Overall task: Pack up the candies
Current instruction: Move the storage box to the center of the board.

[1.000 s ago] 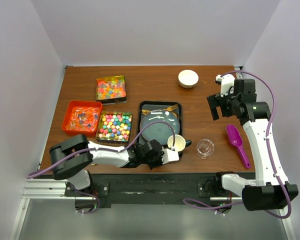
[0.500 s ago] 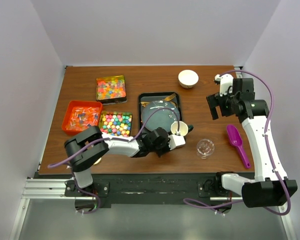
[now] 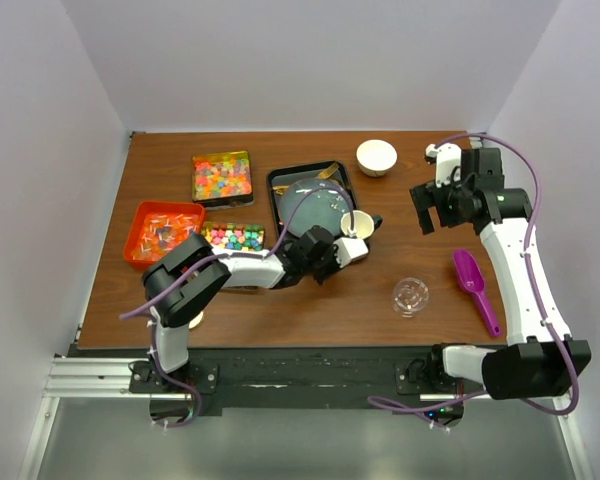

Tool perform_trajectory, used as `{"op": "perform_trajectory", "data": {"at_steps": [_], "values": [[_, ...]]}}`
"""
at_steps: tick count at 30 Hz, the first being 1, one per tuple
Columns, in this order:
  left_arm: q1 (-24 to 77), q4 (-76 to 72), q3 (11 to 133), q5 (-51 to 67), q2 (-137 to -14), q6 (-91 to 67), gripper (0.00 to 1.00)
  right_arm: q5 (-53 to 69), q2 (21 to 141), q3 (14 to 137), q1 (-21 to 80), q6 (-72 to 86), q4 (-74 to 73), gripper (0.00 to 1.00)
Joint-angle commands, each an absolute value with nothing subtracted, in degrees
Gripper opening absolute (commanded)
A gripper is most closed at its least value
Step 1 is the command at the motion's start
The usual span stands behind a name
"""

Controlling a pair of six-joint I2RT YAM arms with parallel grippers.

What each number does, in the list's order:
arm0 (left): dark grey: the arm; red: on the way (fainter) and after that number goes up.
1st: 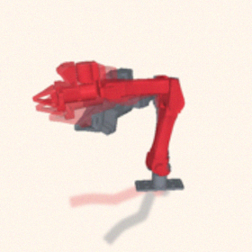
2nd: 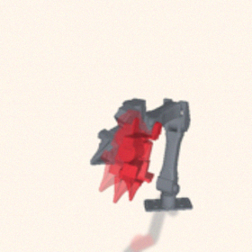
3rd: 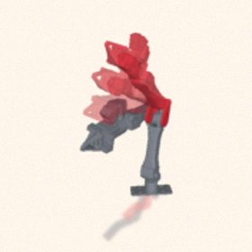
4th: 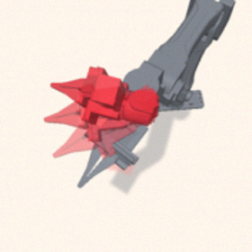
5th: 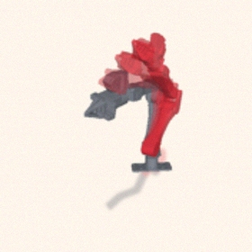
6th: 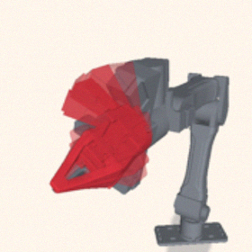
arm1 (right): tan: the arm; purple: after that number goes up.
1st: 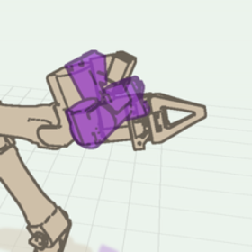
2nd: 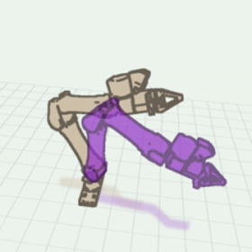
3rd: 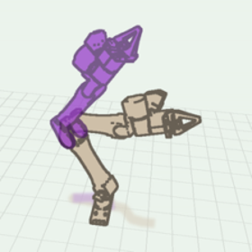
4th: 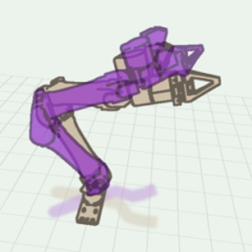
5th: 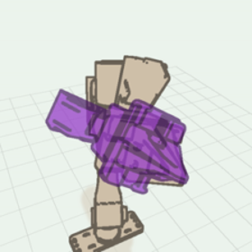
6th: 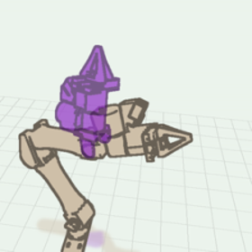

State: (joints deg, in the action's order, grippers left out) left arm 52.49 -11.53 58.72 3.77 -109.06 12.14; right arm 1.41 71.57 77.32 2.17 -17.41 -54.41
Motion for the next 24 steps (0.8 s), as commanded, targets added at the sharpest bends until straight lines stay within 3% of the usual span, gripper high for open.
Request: {"op": "perform_trajectory", "data": {"at_steps": [1,24], "values": [[49.0,-12.2,62.0,-0.4,-108.9,15.2,0.00,4.0,72.4,82.2,1.9,-16.3,-52.8,0.99],[39.6,-5.9,73.4,-3.6,-116.2,18.5,0.00,6.4,81.2,88.9,1.9,-14.2,-50.0,0.99]]}}
